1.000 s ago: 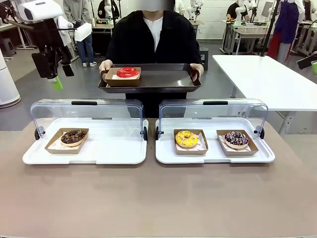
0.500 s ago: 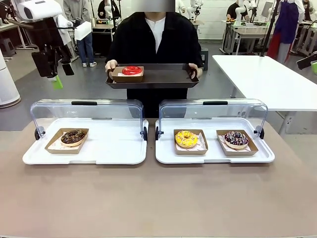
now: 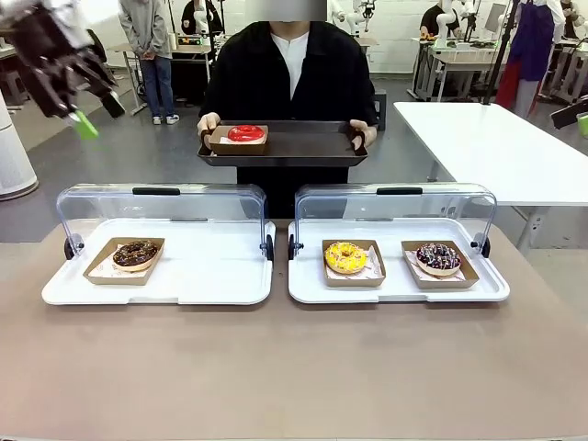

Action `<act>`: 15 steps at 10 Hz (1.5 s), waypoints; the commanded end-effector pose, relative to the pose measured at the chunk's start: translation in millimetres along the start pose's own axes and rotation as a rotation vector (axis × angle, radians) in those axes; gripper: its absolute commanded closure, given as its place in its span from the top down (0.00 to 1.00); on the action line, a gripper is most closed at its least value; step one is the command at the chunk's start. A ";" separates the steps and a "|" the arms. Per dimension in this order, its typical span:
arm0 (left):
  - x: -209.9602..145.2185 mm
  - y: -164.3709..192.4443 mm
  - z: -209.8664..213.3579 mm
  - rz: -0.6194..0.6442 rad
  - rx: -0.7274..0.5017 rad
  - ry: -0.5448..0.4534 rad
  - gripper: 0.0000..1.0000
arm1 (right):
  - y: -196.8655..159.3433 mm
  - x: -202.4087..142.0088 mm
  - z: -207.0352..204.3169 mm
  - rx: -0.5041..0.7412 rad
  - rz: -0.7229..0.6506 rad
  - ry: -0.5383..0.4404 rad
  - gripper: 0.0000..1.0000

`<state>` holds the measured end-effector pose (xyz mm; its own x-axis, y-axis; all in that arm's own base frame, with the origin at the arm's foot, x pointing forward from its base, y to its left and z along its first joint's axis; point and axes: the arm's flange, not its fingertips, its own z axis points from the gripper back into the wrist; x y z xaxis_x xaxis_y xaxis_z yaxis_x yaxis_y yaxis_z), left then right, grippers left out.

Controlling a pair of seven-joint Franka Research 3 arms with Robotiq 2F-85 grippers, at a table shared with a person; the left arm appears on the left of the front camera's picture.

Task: Provide the desired donut to the person.
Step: Pick up and lift the Paper togo box containing the Donut pointed at by the person.

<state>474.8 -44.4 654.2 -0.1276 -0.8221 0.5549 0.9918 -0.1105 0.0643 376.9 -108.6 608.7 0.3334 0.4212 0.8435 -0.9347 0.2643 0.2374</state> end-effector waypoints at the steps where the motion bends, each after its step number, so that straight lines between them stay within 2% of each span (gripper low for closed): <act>1: -46.0 3.6 41.1 0.046 -0.069 -0.274 1.00 | 0.2 0.9 -0.5 0.008 0.009 -0.011 1.00; 3: -100.2 0.9 68.4 0.162 -0.011 -0.402 1.00 | 0.2 0.9 -0.5 0.008 0.009 -0.011 1.00; 4: -128.1 -3.3 72.2 0.182 0.027 -0.426 1.00 | 0.2 0.9 -0.5 0.008 0.009 -0.011 1.00; 6: -181.8 -7.7 63.2 0.168 0.079 -0.417 1.00 | 0.2 0.9 -0.5 0.008 0.009 -0.011 1.00; 8: -216.8 -14.4 54.6 0.114 0.089 -0.442 1.00 | 0.2 0.9 -0.5 0.008 0.009 -0.011 1.00; 9: -227.7 -16.6 51.9 0.084 0.108 -0.442 1.00 | 0.2 0.9 -0.5 0.008 0.009 -0.011 1.00; 11: -242.3 -18.2 42.8 0.113 0.129 -0.416 1.00 | 0.2 0.9 -0.5 0.008 0.009 -0.011 1.00; 15: -248.6 -15.6 37.6 0.145 0.137 -0.396 1.00 | 0.2 0.9 -0.5 0.008 0.009 -0.011 1.00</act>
<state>494.2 185.1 549.3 -0.0027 -0.5297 0.8482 0.9961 0.0737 0.0492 376.6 -109.0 608.7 0.3346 0.4217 0.8428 -0.9342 0.2661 0.2377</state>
